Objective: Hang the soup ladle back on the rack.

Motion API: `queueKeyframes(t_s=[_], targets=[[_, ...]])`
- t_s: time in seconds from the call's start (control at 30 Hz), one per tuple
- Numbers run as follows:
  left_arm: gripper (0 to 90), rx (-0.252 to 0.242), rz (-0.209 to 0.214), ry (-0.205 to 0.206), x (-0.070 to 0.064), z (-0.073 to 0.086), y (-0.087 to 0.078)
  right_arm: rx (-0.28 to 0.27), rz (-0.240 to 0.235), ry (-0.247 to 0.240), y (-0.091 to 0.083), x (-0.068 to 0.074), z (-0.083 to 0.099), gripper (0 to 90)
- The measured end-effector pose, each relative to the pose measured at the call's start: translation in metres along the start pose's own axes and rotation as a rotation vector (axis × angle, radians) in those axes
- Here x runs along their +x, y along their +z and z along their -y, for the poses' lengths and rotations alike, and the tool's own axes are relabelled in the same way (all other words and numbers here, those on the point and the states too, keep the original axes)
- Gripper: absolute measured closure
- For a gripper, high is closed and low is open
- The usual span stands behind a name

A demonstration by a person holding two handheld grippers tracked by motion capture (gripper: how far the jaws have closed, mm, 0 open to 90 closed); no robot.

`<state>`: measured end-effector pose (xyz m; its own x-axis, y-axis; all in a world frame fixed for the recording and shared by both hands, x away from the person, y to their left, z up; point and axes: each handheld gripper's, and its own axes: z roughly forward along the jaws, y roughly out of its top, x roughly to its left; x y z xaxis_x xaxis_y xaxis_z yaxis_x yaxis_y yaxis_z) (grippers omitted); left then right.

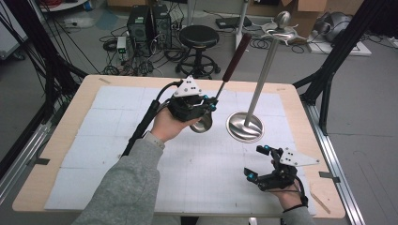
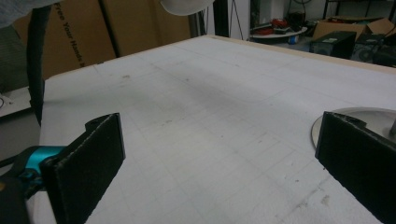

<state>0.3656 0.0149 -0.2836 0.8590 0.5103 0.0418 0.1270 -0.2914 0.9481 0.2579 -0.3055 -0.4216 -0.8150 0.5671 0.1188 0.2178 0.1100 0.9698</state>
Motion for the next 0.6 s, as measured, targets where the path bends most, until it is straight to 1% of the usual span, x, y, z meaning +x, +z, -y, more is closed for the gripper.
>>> queueKeyframes(t_s=[0.17,0.37,0.4,0.53,0.57,0.6], targets=[[84.3,0.020,0.002,-0.001,-0.001,0.001,0.010,0.004,-0.004,-0.001,0.000,0.000,0.000,0.5],[84.4,0.016,-0.012,-0.015,0.003,-0.003,0.016,-0.004,-0.003,-0.003,-0.001,0.000,-0.001,0.5],[84.4,0.018,-0.013,-0.013,0.003,-0.004,0.017,-0.002,-0.005,0.002,-0.001,0.000,-0.001,0.5],[84.4,0.015,-0.013,-0.012,0.002,-0.008,0.021,-0.001,-0.006,0.000,-0.001,0.000,-0.001,0.5],[84.3,0.018,-0.015,-0.007,0.002,-0.009,0.022,-0.002,-0.006,-0.001,-0.001,0.001,-0.001,0.5],[84.4,0.018,-0.018,-0.011,0.002,-0.011,0.023,-0.003,-0.006,0.000,-0.001,0.001,-0.001,0.5]])
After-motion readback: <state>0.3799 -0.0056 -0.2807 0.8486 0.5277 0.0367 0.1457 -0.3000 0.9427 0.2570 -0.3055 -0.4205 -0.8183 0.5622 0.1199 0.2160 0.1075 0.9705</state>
